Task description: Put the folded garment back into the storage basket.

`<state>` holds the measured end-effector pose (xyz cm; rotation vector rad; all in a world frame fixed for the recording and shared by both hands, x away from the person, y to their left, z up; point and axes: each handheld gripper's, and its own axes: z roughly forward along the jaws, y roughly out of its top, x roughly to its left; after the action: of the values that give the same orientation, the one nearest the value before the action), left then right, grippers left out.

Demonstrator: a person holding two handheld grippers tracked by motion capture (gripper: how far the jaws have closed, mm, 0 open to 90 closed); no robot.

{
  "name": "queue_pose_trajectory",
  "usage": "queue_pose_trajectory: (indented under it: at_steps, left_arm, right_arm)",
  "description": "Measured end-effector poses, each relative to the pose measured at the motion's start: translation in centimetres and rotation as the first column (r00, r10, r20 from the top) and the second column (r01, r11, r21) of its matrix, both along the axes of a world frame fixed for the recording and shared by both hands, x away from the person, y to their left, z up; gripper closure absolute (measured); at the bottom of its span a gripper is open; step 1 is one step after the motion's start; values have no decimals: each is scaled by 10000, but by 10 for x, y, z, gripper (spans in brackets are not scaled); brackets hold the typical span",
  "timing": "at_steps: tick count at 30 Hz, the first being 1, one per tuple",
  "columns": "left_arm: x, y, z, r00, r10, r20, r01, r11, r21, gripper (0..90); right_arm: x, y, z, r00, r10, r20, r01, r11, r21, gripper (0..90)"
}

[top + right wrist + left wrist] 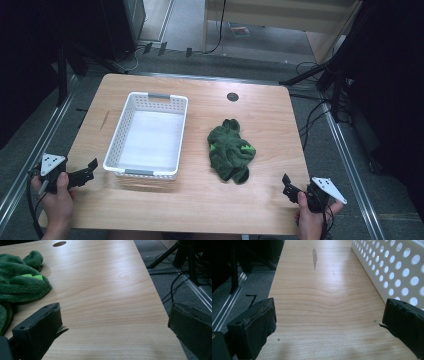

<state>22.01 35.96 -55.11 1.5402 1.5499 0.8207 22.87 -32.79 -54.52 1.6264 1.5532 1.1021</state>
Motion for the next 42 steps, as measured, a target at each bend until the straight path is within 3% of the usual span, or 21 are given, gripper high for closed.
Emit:
queue_pose_trajectory:
  at_steps: [8, 10, 16, 31, 42]
  left_arm:
    - [0, 0, 0, 10000, 30, 74, -30, 10000, -84, 0]
    - [0, 1, 0, 10000, 3, 86, -2, 10000, -68, 0]
    - [0, 1, 0, 10000, 18, 23, -17, 9999, -158, 0]
    - [0, 3, 0, 10000, 23, 39, -22, 9997, -231, 0]
    - [0, 3, 0, 10000, 40, 55, -38, 9996, -291, 0]
  right_arm:
    - [0, 0, 3, 9999, -14, -99, 13, 9999, -137, 0]
    - [1, 1, 6, 9999, -38, -98, 38, 10000, 55, 0]
    - [6, 13, 15, 9997, 23, -250, -27, 9998, -177, 0]
    - [17, 37, 32, 9973, 292, -680, -308, 9993, -219, 0]
    - [30, 58, 42, 9953, 675, -691, -696, 9971, -293, 0]
